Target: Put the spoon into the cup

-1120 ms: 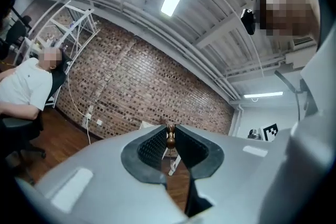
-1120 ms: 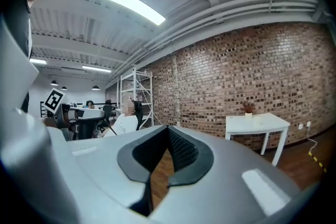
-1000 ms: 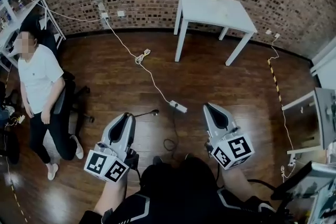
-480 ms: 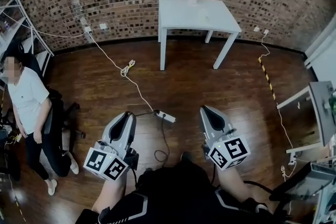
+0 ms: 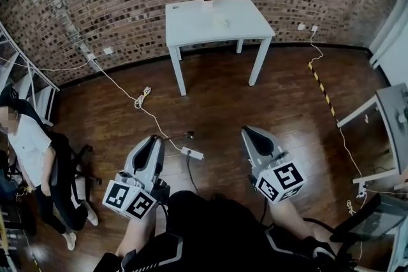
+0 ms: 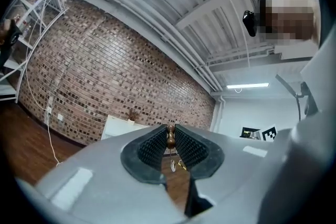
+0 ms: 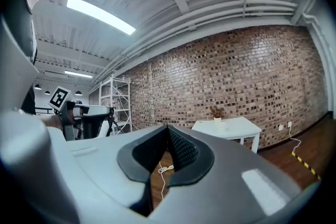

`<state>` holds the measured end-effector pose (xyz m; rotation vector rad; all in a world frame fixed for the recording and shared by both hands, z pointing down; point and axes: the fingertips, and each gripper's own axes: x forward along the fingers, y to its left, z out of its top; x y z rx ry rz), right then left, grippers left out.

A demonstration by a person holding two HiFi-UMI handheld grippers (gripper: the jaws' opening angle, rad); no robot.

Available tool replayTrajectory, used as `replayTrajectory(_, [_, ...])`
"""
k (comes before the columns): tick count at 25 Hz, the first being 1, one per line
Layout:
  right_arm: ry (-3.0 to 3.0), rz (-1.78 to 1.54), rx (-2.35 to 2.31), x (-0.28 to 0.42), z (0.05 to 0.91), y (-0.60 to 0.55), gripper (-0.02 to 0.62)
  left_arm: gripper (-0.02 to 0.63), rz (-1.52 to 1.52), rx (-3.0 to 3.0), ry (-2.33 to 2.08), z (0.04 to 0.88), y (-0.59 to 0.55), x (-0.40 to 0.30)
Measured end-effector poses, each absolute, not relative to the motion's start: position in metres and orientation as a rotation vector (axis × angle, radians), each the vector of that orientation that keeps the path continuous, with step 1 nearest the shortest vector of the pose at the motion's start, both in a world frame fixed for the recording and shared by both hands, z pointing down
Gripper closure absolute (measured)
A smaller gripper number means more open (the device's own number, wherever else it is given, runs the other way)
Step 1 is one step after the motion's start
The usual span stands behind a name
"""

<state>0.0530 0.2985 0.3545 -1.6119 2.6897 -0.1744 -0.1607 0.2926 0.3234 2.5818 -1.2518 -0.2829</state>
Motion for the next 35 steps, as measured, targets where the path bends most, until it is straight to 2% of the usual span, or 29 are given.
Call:
replayTrajectory(5, [2.643, -0.227, -1.641, 0.082, 0.361, 0.268, 0.589, 0.563, -0.205, 2.596, -1.194, 0.329, 0.256, -0.126])
replayTrajectory(12, [2.609, -0.226, -1.744, 0.109, 0.364, 0.207, 0.589, 0.563, -0.265, 2.596, -1.082, 0.339, 0.183, -0.094])
replayTrajectory(24, [2.583, -0.207, -1.817, 0.115, 0.361, 0.091, 0.589, 0.563, -0.263, 2.579, -1.038, 0.348, 0.053, -0.097])
replayTrajectory(35, [2.577, -0.185, -1.793, 0.229, 0.364, -0.019, 0.589, 0.563, -0.255, 2.583, -1.091, 0.342, -0.045, 0.012])
